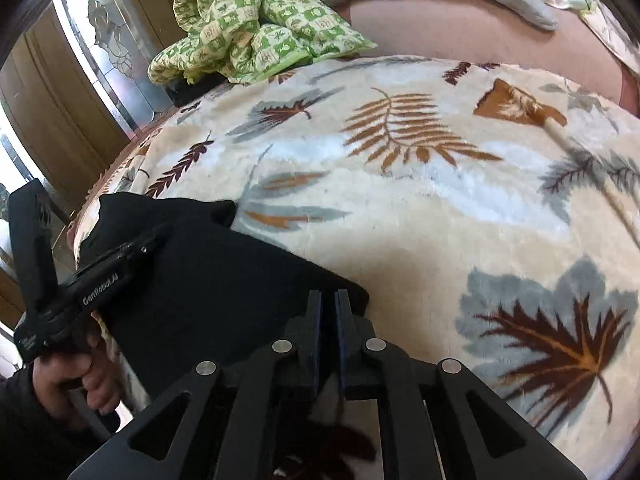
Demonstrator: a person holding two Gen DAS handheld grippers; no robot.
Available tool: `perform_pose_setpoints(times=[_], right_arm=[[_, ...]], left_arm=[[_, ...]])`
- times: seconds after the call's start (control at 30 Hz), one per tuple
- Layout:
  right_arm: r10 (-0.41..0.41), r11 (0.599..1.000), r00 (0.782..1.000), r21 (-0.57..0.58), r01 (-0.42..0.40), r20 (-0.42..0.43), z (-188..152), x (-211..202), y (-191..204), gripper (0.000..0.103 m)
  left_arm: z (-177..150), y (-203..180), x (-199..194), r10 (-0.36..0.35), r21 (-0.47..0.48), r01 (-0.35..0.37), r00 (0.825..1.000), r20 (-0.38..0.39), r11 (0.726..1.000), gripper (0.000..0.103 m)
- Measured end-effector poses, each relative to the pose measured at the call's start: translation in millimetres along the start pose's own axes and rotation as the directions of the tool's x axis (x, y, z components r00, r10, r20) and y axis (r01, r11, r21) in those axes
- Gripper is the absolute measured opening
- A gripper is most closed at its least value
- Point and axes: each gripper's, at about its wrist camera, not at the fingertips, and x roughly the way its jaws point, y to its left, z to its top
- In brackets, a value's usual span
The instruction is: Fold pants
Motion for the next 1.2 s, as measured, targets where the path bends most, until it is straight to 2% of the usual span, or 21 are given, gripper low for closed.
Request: perform_pose_setpoints(times=[0.17,0.2,0.3,0.37,0.47,0.63,0.7,0.73,0.83,0.93,1.0,1.07,1.1,1.13,1.2], right_arm=[[0.014,1.0,1.0,0.004,-0.014,0.016,-2.9,-7.3,-2.9,0.005],[0.026,1.0,0.999,0.016,-0.026,0.031,-3.0,-14.8,-3.7,0.008],[0.098,0.995,0.991,0.005,-0.099,0.093,-11.3,-47.0,1.4,0.011],[0.131,0.991,0.988,-0.035,-0.128,0.087,-20.3,-57.6,12.6,0.01],[0.026,0.995,0.998,-0.091,-0.031,-0.048,-37.7,-34.2,27.3,0.013],[0.058,0.997,0.998,-0.049,-0.059,-0.008,-35.2,-41.5,25.5,0.017],[0.048,0.998,0.998,-0.039,-0.047,0.04,-33.0,-50.1,23.3,0.021],[0.027,0.999,0.997,-0.022,-0.025,0.075,-32.2,-56.0,20.3,0.029],[-0.046,0.997,0.991,0.067,0.038,0.124,-29.5,-62.0,0.8,0.035],[-0.135,0.974,0.986,0.196,0.115,0.093,-31.0,-57.1,-26.3,0.035],[-0.212,0.945,0.977,0.263,0.196,0.032,-34.9,-48.9,-42.3,0.035],[-0.249,0.924,0.969,0.299,0.238,-0.004,-37.5,-43.1,-51.8,0.035],[-0.247,0.924,0.969,0.303,0.234,0.003,-39.5,-45.0,-53.5,0.04],[-0.245,0.926,0.97,0.299,0.231,0.009,-38.8,-44.5,-51.8,0.051],[-0.238,0.933,0.971,0.278,0.227,0.004,-39.0,-41.6,-48.2,0.066]], left_arm=[[-1.0,-3.0,0.7,0.01,0.006,-0.01,1.0,0.008,1.0,0.012],[1.4,-2.8,0.9,0.008,0.007,-0.008,1.0,0.006,1.0,0.012],[2.9,0.2,0.2,-0.004,0.011,0.004,1.0,0.004,1.0,0.012],[2.4,-0.1,0.4,-0.003,0.008,0.002,1.0,0.007,1.0,0.012],[2.5,-1.4,1.7,0.002,0.002,-0.002,1.0,0.006,1.0,0.012],[8.6,-4.3,3.3,0.008,0.023,-0.008,1.0,-0.017,1.0,0.011],[11.6,0.0,2.0,-0.028,0.003,0.028,0.999,-0.03,1.0,0.011],[12.5,4.6,2.3,-0.053,-0.018,0.053,0.998,-0.036,0.998,0.011],[13.4,21.9,3.0,-0.152,-0.1,0.147,0.988,-0.035,0.984,0.014],[13.3,31.1,-1.8,-0.218,-0.127,0.212,0.975,-0.04,0.969,0.021],[9.6,37.3,-9.8,-0.262,-0.139,0.255,0.964,-0.041,0.957,0.034],[3.2,50.2,-27.2,-0.322,-0.151,0.316,0.947,-0.014,0.937,0.066],[-0.8,59.1,-38.5,-0.332,-0.15,0.33,0.943,0.009,0.932,0.071],[-5.4,72.4,-52.2,-0.328,-0.152,0.329,0.944,0.031,0.932,0.075],[-12.6,99.1,-68.0,-0.314,-0.189,0.317,0.948,0.048,0.93,0.078]])
